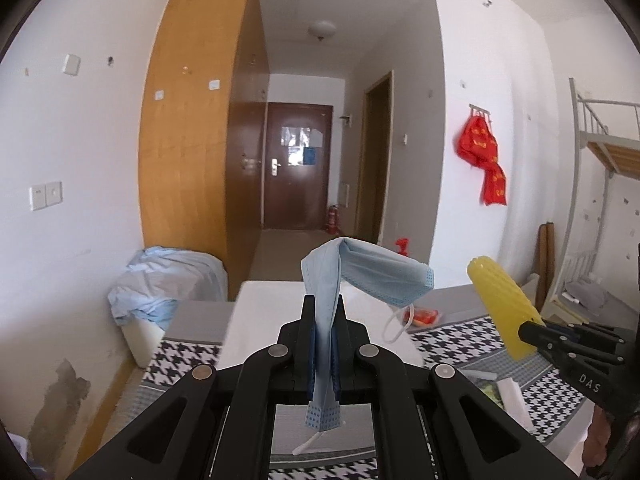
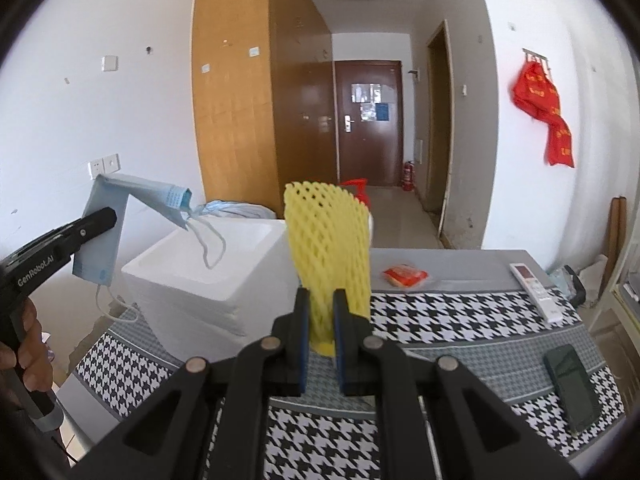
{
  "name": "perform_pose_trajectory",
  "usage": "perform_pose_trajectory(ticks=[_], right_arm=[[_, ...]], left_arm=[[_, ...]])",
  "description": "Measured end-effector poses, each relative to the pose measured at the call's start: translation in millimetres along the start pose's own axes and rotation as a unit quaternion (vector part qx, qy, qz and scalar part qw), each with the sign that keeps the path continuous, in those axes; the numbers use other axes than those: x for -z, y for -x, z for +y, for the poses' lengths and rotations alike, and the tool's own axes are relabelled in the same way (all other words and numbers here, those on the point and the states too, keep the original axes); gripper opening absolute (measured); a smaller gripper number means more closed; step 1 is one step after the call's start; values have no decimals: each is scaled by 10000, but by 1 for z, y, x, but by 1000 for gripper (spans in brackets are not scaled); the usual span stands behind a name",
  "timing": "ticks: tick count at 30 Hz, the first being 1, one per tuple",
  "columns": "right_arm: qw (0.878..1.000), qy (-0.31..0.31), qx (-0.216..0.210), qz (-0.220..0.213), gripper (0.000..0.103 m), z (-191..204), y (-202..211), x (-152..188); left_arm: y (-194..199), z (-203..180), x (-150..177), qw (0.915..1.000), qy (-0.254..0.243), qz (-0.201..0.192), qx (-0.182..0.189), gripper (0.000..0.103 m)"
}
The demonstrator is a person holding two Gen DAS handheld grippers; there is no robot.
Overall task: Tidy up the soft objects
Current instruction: 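Lift the blue mask and yellow mesh sleeve and carry both toward the white foam box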
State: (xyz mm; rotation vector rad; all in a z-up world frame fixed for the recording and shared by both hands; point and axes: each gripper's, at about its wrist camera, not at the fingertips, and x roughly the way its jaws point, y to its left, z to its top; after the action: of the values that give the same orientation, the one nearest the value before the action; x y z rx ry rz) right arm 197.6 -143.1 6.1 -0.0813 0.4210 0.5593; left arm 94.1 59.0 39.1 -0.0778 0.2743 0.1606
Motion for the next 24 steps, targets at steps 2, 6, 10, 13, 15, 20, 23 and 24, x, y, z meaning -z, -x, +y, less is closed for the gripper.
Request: perform_pose_trajectory(ticks=[2, 6, 10, 13, 15, 20, 23, 24], right_arm=[[10000, 46, -68, -4, 14, 7, -4, -3], [9997, 137, -198, 8, 14, 20, -14, -8], [9992, 215, -350, 4, 14, 33, -23, -14], [9985, 273, -468, -1, 14, 43, -30, -19], [9981, 308, -532, 13, 14, 49, -36, -20], [9969, 407, -665, 43, 14, 63, -46, -25], [9964, 450, -716, 73, 14, 70, -52, -28], [9963, 453, -726, 80, 14, 70, -53, -29]], left_arm=[[3, 7, -1, 10000, 39, -33, -56, 6], [8, 21, -2, 9997, 114, -110, -201, 6], [14, 38, -3, 9990, 196, -147, -383, 6], [20, 51, -3, 9981, 277, -191, -521, 6], [23, 58, -4, 9975, 308, -211, -606, 6], [22, 70, -3, 9960, 386, -182, -784, 6], [21, 77, 0, 9950, 433, -137, -885, 6], [20, 79, 0, 9948, 451, -128, -903, 6]])
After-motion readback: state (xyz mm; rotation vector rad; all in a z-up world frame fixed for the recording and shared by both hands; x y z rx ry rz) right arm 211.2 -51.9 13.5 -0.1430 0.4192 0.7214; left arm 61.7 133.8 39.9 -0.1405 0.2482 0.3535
